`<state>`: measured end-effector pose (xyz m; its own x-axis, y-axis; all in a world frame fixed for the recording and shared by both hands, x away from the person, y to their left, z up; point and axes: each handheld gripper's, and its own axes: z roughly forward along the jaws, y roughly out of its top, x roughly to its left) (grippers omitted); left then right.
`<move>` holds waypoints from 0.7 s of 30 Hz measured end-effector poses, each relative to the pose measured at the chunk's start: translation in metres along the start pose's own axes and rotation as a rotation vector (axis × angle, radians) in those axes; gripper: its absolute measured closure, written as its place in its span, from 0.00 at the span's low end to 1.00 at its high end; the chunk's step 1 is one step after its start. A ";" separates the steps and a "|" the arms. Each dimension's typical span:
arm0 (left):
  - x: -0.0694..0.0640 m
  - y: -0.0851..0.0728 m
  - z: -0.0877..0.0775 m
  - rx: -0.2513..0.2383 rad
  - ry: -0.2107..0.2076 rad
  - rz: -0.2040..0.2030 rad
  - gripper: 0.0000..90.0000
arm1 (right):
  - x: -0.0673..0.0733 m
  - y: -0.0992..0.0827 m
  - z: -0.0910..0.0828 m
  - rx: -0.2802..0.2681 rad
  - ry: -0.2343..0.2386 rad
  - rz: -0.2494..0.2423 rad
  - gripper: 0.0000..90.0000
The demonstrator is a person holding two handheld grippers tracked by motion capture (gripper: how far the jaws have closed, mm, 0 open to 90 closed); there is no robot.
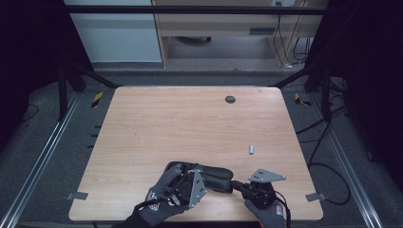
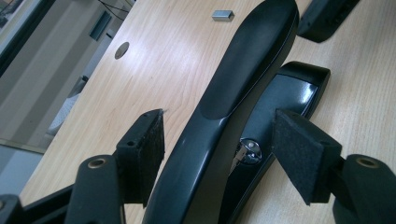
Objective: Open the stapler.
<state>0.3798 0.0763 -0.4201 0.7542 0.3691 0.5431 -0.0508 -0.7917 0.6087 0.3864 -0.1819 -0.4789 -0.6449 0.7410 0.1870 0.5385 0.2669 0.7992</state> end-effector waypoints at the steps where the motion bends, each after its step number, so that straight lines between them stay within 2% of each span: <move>1: 0.001 -0.001 0.000 -0.001 0.001 -0.003 0.38 | 0.002 -0.001 0.003 0.009 0.005 -0.008 1.00; 5: 0.004 -0.004 -0.002 -0.003 -0.003 -0.024 0.39 | 0.009 -0.003 0.011 0.047 0.015 -0.022 1.00; 11: 0.009 -0.013 -0.004 0.003 -0.006 -0.058 0.39 | 0.013 -0.005 0.018 0.079 0.011 -0.029 1.00; 21: 0.023 -0.025 -0.014 -0.005 0.029 -0.133 0.41 | 0.016 -0.006 0.027 0.119 0.006 -0.045 1.00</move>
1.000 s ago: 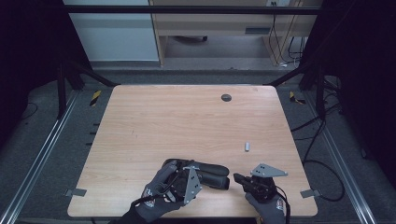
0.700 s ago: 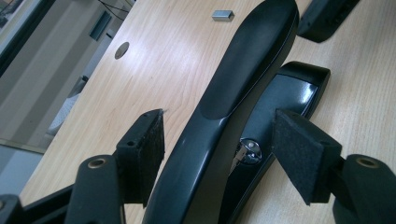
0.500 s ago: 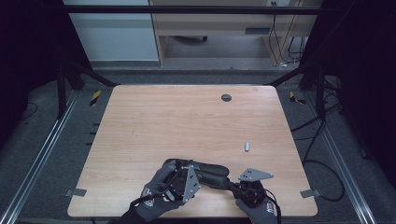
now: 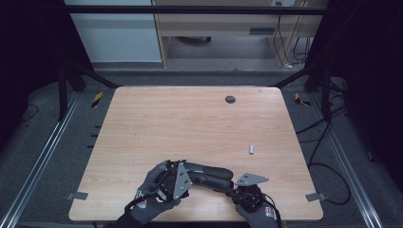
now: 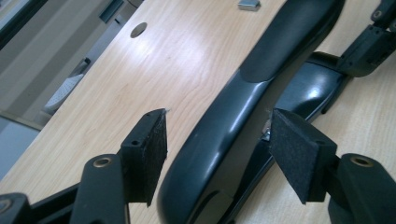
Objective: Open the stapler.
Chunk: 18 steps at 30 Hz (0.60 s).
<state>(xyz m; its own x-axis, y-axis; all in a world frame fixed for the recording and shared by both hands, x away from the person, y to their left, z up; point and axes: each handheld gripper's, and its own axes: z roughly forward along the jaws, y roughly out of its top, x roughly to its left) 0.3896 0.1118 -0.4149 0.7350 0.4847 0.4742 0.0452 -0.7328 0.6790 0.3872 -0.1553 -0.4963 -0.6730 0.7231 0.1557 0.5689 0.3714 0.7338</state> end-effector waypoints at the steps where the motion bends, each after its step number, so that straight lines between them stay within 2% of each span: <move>1: 0.001 0.000 -0.001 -0.003 0.003 -0.005 0.41 | -0.001 0.000 0.000 0.000 0.003 0.004 1.00; 9: 0.012 -0.004 -0.007 -0.016 0.027 -0.047 0.41 | -0.005 0.001 -0.002 -0.004 -0.018 0.015 1.00; 18: 0.014 -0.005 -0.007 -0.015 0.028 -0.051 0.41 | -0.014 0.004 -0.001 -0.028 -0.063 0.027 1.00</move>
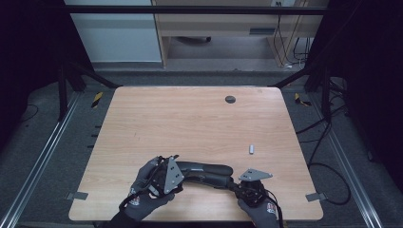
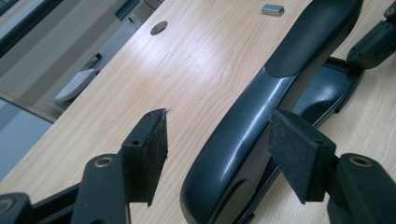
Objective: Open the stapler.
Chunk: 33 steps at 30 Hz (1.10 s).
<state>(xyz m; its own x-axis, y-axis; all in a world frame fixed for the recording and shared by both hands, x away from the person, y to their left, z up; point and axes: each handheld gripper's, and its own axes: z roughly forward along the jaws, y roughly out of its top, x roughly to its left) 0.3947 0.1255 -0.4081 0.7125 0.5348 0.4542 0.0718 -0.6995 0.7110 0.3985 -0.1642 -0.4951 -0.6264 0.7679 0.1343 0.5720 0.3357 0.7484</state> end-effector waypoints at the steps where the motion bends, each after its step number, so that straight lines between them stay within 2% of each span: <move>1: 0.000 0.000 0.000 0.001 0.000 0.001 0.41 | -0.001 0.000 0.000 0.003 -0.002 -0.002 1.00; 3: 0.000 0.000 0.000 0.000 0.001 0.001 0.41 | -0.003 0.001 0.001 0.001 -0.003 0.010 1.00; 4: 0.001 -0.001 0.000 0.001 0.002 0.002 0.41 | 0.000 0.001 0.000 -0.008 0.022 0.011 1.00; 6: 0.001 -0.001 -0.001 0.002 0.002 0.000 0.41 | 0.002 0.001 -0.001 -0.010 0.030 0.005 1.00; 12: 0.004 -0.002 -0.002 -0.002 0.010 -0.012 0.41 | 0.010 -0.002 0.004 0.024 0.051 -0.019 1.00; 15: 0.005 -0.003 -0.003 -0.001 0.014 -0.013 0.42 | 0.010 -0.002 0.006 0.036 0.038 -0.027 1.00; 20: 0.005 -0.002 -0.003 -0.004 0.014 -0.015 0.42 | 0.005 0.000 0.004 0.020 0.019 -0.008 1.00; 25: 0.004 -0.002 -0.002 -0.002 0.010 -0.011 0.42 | 0.002 0.002 0.006 0.013 0.000 -0.015 1.00; 33: 0.002 -0.002 -0.001 0.001 0.005 -0.004 0.41 | 0.000 0.003 0.008 0.011 -0.009 -0.011 1.00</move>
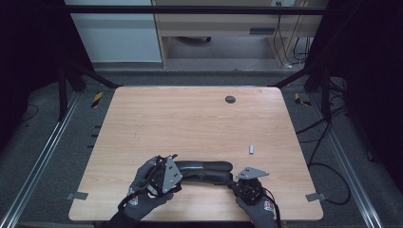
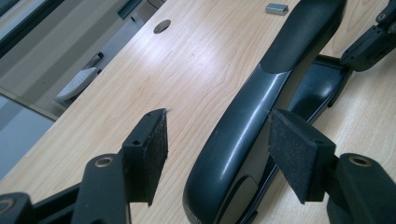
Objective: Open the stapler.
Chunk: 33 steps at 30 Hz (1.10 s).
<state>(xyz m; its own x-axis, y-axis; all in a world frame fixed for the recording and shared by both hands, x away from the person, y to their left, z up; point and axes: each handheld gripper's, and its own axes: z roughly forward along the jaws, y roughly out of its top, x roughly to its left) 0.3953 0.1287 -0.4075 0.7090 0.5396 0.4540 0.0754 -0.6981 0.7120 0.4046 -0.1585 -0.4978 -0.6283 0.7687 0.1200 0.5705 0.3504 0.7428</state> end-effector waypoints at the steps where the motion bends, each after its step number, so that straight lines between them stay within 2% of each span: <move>1: 0.000 0.000 0.000 0.000 -0.001 0.002 0.41 | 0.000 0.000 0.000 -0.003 0.000 0.000 1.00; 13: -0.003 0.001 0.002 0.004 -0.005 0.010 0.41 | -0.002 0.002 0.003 -0.003 -0.013 -0.001 1.00; 14: -0.003 0.002 0.002 0.002 -0.005 0.009 0.41 | -0.002 0.003 0.000 -0.020 0.001 0.004 1.00; 18: -0.004 0.004 0.002 0.000 -0.004 0.016 0.41 | -0.004 0.004 -0.007 -0.058 0.001 0.011 1.00; 22: -0.008 0.010 0.006 -0.003 -0.005 0.031 0.40 | -0.017 0.004 -0.019 -0.110 -0.030 0.029 0.98; 25: -0.011 0.013 0.008 0.000 -0.008 0.043 0.40 | -0.022 0.004 -0.024 -0.120 -0.045 0.036 0.96; 26: -0.014 0.016 0.010 0.005 -0.009 0.059 0.39 | -0.027 0.004 -0.028 -0.124 -0.071 0.035 0.95; 33: -0.022 0.026 0.015 -0.001 -0.010 0.087 0.38 | -0.038 0.004 -0.037 -0.141 -0.114 0.039 0.88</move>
<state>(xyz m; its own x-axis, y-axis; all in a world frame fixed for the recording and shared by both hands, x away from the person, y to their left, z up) 0.3925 0.0915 -0.4071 0.7196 0.4723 0.5091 0.0126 -0.7419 0.6704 0.4110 -0.2063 -0.4748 -0.5385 0.8388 0.0805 0.5081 0.2470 0.8251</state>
